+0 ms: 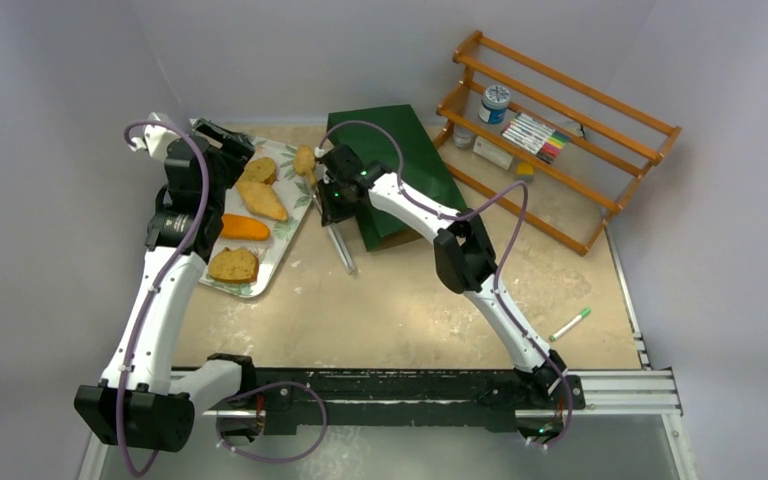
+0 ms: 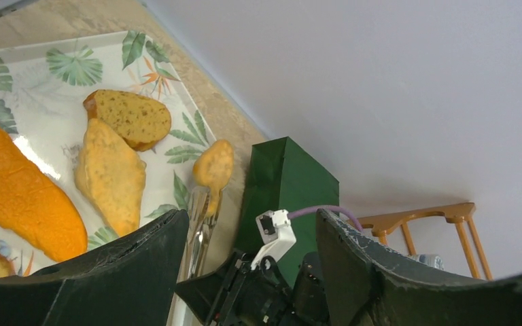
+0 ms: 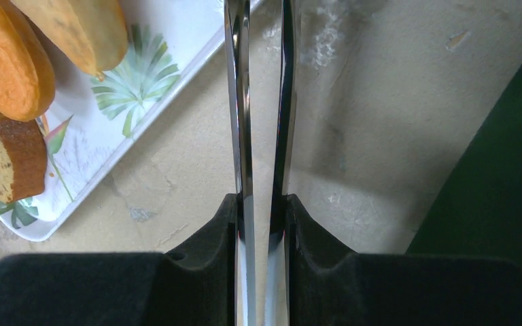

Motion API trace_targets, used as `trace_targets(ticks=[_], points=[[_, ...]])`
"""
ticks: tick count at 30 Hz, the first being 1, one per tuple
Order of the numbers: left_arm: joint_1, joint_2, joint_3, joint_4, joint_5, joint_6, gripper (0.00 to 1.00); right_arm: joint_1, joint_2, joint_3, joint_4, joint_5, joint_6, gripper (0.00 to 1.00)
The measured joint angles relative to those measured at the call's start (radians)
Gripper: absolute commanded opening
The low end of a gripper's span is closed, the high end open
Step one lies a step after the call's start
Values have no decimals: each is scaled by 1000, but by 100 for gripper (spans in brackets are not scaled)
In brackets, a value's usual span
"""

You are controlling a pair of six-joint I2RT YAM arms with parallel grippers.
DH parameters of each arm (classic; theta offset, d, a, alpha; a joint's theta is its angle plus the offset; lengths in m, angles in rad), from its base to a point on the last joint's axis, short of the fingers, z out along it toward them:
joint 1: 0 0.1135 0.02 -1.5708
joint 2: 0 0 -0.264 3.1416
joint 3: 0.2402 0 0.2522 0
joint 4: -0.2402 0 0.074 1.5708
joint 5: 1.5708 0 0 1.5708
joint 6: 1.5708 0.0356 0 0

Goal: Take the fake bread out of the paper bag
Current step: Place the fake bread in the container.

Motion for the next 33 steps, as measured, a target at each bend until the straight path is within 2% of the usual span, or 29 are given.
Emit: trace_targets(ticks=[2,17,33], points=[[0,-2,-12,-2,-1,-5,68,-2,0,-2,14,-10,-7,28],[0,-22,-54,-2,-2,-47,67,17,-1,-55,80,-71,-25,44],[0,-26,-54,-2,2,-61,67,18,-90,-223,158,-61,-24,52]])
